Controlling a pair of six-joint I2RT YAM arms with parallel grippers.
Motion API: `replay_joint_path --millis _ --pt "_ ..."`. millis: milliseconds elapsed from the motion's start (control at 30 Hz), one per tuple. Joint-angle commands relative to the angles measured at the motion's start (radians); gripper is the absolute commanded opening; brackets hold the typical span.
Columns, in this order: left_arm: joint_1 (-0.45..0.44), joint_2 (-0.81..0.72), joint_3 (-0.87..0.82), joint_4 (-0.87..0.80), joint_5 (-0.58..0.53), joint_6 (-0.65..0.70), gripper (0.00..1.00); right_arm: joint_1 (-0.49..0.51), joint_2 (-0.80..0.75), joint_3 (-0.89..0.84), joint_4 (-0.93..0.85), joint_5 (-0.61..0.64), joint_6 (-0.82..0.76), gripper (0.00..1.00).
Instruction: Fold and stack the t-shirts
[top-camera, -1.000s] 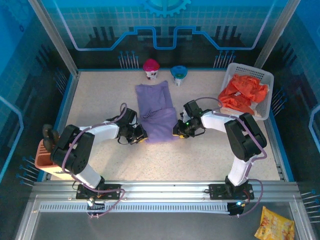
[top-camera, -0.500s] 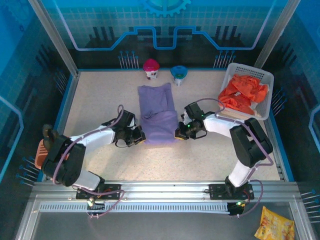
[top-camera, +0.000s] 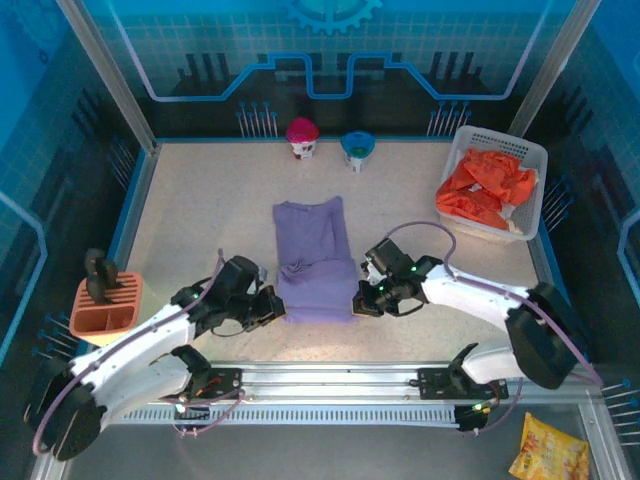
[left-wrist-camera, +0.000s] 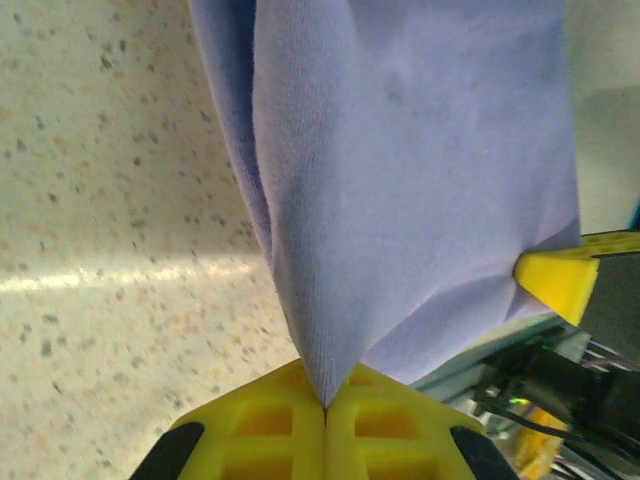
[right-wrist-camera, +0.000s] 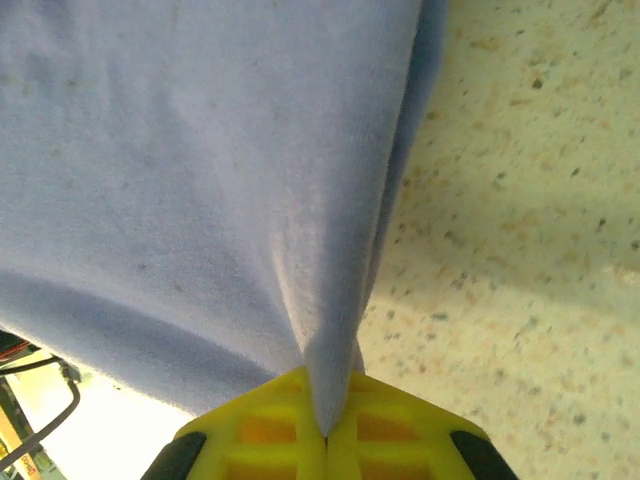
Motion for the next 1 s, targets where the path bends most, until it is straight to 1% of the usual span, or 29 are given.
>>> replay_joint_path --millis 0,100,267,367,467,567,733,967 --pt "-0.014 -0.056 0.006 -0.131 -0.038 -0.084 0.0 0.016 -0.06 0.008 -0.114 0.066 0.06 0.0" --pt "-0.012 -0.039 0.064 -0.179 -0.071 -0.065 0.0 0.001 -0.055 0.065 -0.143 0.076 0.038 0.0" --pt "0.005 0.082 0.189 -0.191 -0.082 -0.016 0.0 -0.034 0.051 0.235 -0.209 0.064 -0.053 0.0" --pt "0.036 0.124 0.243 -0.202 -0.086 -0.001 0.0 -0.053 0.098 0.309 -0.226 0.052 -0.081 0.0" --pt "0.082 0.128 0.249 -0.174 -0.073 0.005 0.0 -0.083 0.127 0.34 -0.195 0.02 -0.088 0.0" --pt "0.147 0.153 0.268 -0.157 -0.028 0.043 0.0 -0.119 0.179 0.383 -0.169 -0.028 -0.099 0.0" --pt "0.241 0.267 0.364 -0.135 0.032 0.134 0.0 -0.166 0.289 0.54 -0.234 -0.037 -0.165 0.0" --pt "0.343 0.47 0.544 -0.088 0.083 0.207 0.0 -0.25 0.432 0.727 -0.271 -0.104 -0.207 0.0"
